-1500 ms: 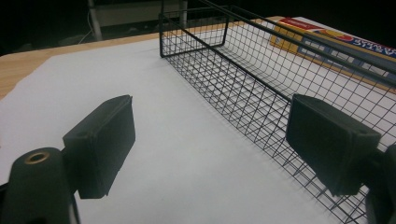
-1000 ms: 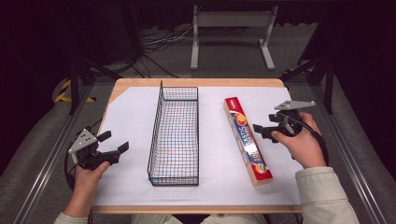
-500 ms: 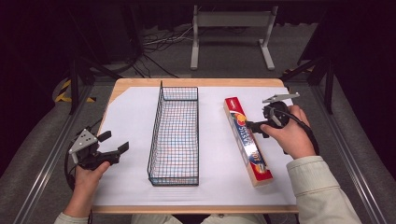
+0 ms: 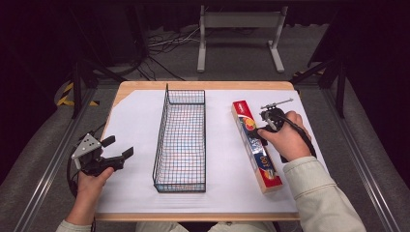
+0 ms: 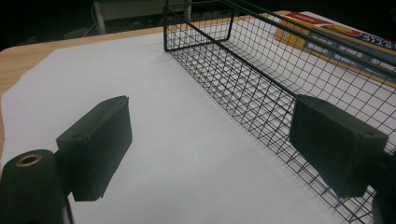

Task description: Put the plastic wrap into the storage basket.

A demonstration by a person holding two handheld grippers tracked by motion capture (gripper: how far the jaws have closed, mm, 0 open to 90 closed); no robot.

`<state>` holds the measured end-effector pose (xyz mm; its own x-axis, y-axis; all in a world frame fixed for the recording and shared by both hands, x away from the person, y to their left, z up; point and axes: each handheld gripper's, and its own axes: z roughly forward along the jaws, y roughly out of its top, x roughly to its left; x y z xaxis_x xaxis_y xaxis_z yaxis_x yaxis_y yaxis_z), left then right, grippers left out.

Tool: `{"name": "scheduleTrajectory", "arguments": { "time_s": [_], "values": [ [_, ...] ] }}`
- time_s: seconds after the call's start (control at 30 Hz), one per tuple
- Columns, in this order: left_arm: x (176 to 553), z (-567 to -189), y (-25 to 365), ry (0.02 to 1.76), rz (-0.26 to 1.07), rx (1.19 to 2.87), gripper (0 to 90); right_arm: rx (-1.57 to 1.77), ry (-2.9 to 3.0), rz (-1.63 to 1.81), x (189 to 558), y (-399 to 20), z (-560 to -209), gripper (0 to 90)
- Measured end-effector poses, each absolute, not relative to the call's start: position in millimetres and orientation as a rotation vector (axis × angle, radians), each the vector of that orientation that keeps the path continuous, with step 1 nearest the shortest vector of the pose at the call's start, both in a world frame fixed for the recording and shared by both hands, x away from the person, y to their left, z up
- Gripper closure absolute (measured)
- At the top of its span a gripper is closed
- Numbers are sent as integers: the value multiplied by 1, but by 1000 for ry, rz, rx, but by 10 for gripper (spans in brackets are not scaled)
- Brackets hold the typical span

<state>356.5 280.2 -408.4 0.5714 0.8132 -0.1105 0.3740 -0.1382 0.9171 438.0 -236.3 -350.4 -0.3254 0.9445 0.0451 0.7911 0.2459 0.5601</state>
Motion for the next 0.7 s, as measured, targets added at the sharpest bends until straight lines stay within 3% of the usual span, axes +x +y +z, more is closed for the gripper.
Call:
{"name": "scheduleTrajectory", "arguments": {
  "time_s": [0.7],
  "values": [
    [358, -410, 279, 991, 499, 1758, 144, 1782, 2275, 456, 452, -222, -393, 132]
  ]
}}
